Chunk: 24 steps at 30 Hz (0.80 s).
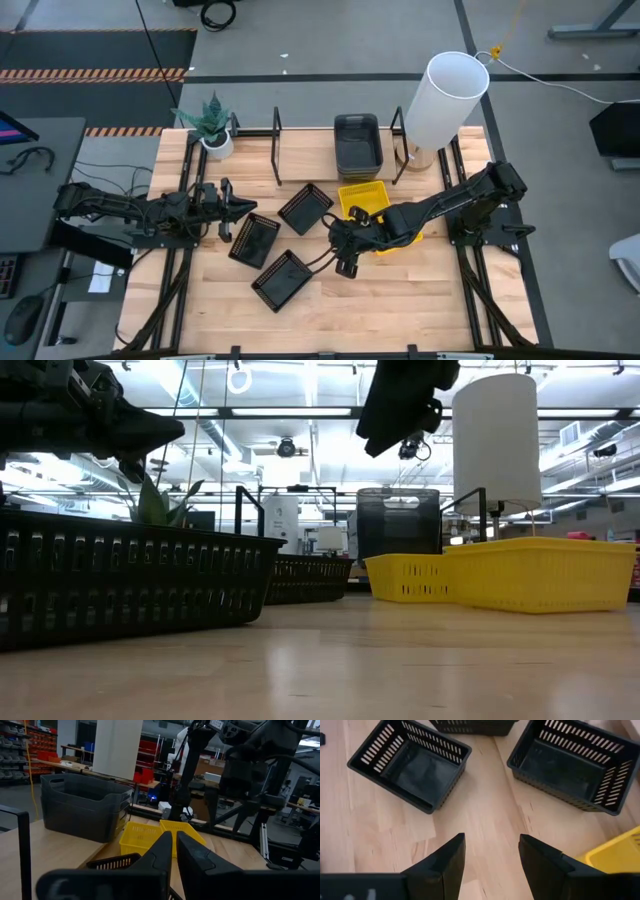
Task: Stack baskets on shelf by color
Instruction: Stack the top yellow bin on the bottom yellow bins
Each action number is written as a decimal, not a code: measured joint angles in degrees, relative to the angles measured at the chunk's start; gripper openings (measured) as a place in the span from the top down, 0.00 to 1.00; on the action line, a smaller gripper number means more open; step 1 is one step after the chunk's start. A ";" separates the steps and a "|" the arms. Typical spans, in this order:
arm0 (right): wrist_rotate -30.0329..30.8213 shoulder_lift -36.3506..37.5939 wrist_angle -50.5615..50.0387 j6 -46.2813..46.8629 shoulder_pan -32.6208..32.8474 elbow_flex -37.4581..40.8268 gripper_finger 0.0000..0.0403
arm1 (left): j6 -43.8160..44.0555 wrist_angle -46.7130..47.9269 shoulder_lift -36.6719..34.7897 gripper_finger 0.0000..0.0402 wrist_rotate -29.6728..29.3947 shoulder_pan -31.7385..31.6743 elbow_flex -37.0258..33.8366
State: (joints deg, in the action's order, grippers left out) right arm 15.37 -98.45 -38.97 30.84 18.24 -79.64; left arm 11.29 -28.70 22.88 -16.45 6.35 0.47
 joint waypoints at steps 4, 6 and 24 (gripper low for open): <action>0.04 0.55 -0.42 0.00 -0.08 -0.45 0.53 | -0.02 -0.15 -0.02 0.92 0.00 0.00 -0.01; 0.12 0.55 -0.40 -0.26 -0.22 -1.78 0.53 | -0.01 -0.13 -0.02 0.91 -0.01 0.00 -0.01; 7.54 -2.47 2.11 -11.26 -0.92 -5.46 0.53 | -0.01 -0.12 -0.02 0.92 0.00 0.00 -0.02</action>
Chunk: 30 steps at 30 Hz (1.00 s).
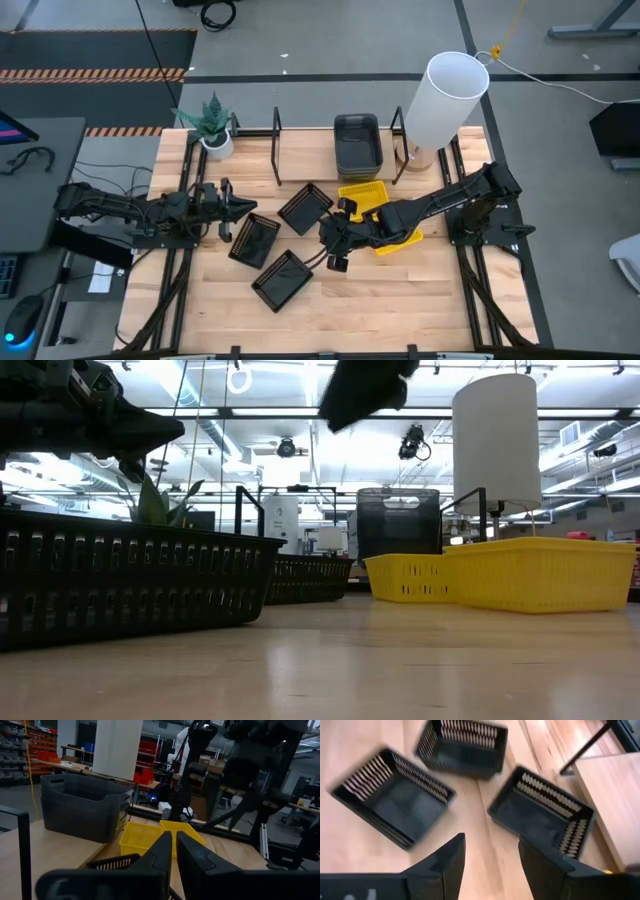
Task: Stack baskets on shelf by color
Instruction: Stack the top yellow bin on the bottom yellow bins
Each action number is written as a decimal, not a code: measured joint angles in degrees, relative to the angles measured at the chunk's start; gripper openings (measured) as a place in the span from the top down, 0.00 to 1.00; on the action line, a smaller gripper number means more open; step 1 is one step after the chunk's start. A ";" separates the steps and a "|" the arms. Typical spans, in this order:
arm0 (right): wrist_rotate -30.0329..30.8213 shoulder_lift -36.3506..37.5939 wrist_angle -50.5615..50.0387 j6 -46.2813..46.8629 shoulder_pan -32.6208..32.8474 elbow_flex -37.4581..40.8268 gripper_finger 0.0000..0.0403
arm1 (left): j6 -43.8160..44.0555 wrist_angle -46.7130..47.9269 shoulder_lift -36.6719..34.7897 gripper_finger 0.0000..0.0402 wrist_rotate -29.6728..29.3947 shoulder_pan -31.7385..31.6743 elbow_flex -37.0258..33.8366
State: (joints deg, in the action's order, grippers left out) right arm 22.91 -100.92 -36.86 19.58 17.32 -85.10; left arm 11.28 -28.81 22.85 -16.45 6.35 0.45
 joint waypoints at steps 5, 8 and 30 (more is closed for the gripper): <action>0.20 -3.86 -0.40 -4.64 -0.52 0.02 0.53 | -0.02 0.16 0.00 0.90 -0.02 0.00 -0.01; 1.28 -6.20 -5.98 -4.57 -1.86 0.03 0.53 | 0.01 -0.05 0.00 0.90 -0.02 0.00 -0.01; -4.58 -10.60 -23.58 4.24 -9.83 1.24 0.53 | -0.02 -0.03 0.00 0.90 0.00 0.00 -0.01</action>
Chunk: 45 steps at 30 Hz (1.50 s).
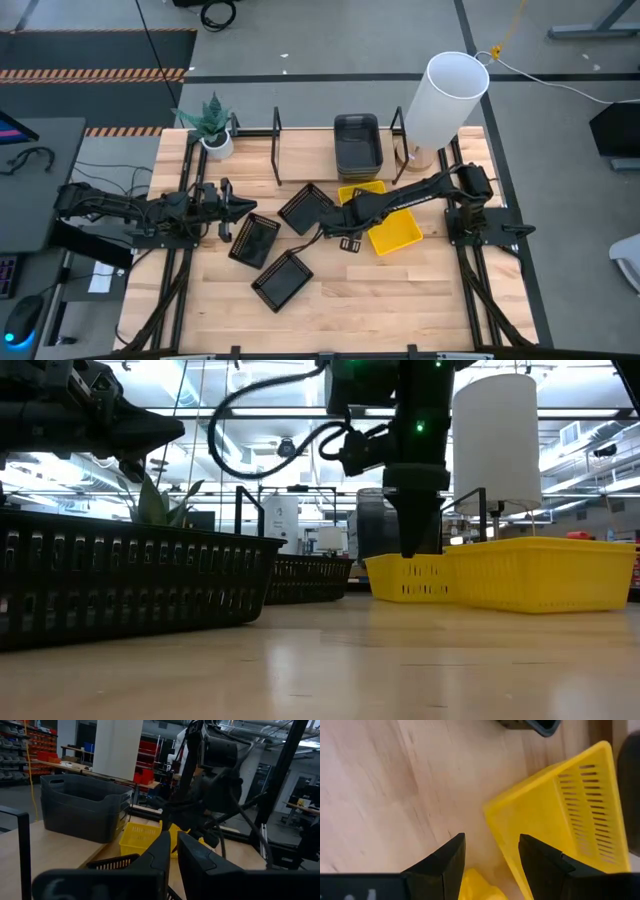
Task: Stack baskets on shelf by color
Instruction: Stack the top yellow bin on the bottom yellow bins
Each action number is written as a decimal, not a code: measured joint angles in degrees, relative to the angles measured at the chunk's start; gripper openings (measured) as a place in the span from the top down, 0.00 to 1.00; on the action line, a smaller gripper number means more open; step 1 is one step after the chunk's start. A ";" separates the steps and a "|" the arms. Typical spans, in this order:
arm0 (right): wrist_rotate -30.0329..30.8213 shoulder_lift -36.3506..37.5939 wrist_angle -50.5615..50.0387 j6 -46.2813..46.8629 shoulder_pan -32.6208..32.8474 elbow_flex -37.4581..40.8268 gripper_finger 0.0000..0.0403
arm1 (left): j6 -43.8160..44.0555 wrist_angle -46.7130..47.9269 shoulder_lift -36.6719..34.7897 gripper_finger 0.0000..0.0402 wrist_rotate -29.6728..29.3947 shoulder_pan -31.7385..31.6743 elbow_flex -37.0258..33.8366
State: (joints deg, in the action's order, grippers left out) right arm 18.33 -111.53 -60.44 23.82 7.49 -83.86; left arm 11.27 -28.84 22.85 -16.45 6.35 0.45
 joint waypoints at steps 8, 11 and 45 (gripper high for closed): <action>-0.55 0.00 0.96 -2.79 -1.52 3.59 0.54 | 0.02 0.00 0.00 0.92 0.00 0.00 0.01; -0.71 0.00 1.28 -5.37 -2.02 3.97 0.58 | 0.00 0.00 0.00 0.92 0.00 0.00 0.00; -4.82 0.04 0.14 -5.96 0.86 3.24 0.98 | 0.00 -0.02 0.00 0.91 0.00 0.00 0.01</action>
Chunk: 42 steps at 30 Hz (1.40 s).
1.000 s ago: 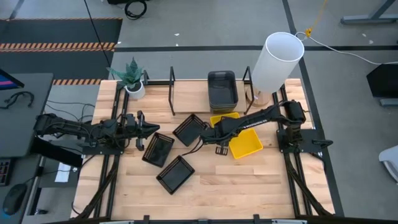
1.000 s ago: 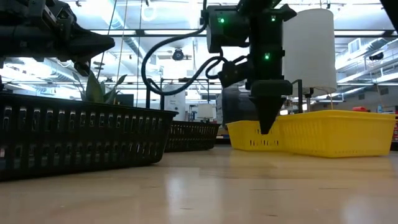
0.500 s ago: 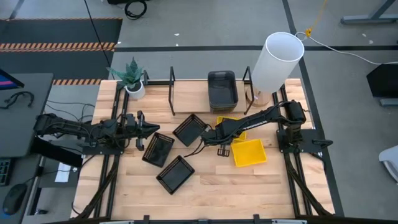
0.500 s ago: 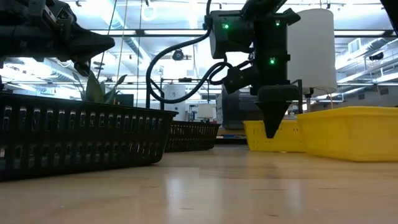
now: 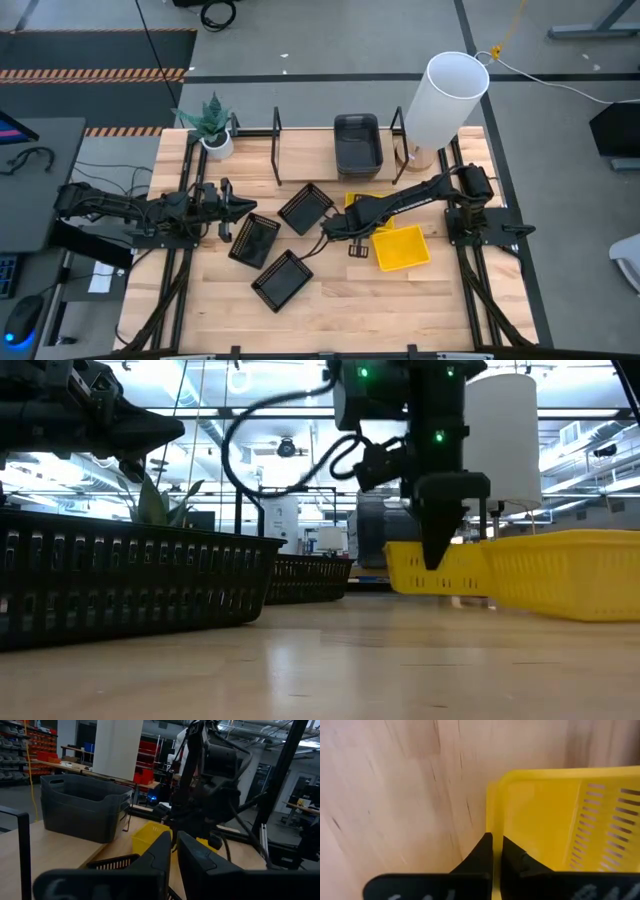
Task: Stack baskets on shelf by color
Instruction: Stack the top yellow bin on the bottom yellow bins
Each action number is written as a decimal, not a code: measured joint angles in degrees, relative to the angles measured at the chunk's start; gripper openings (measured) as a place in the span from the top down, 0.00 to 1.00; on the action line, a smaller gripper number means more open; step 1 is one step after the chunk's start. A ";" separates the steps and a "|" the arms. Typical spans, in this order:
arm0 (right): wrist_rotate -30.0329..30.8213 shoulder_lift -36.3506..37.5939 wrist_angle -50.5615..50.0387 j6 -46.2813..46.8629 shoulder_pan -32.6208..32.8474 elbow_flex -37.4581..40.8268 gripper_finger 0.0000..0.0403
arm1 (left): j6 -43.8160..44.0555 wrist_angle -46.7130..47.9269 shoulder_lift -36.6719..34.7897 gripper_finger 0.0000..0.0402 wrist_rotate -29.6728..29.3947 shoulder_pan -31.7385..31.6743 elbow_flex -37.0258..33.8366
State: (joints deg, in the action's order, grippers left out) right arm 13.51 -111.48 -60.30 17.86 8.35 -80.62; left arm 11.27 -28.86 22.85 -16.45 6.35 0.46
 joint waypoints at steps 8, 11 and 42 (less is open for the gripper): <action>4.03 0.00 -7.46 0.16 2.18 -7.31 0.98 | 0.00 0.00 0.00 0.92 0.00 0.00 0.00; 4.84 0.00 -8.69 0.14 2.90 -10.49 0.98 | -0.01 0.00 0.00 0.91 0.00 0.00 -0.01; 13.08 14.89 -6.06 11.88 17.27 -6.30 0.97 | 0.00 0.00 0.00 0.91 0.00 0.00 -0.01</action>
State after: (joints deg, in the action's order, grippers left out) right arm 26.59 -96.59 -66.36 29.74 25.62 -86.93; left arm 11.27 -28.86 22.85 -16.45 6.35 0.45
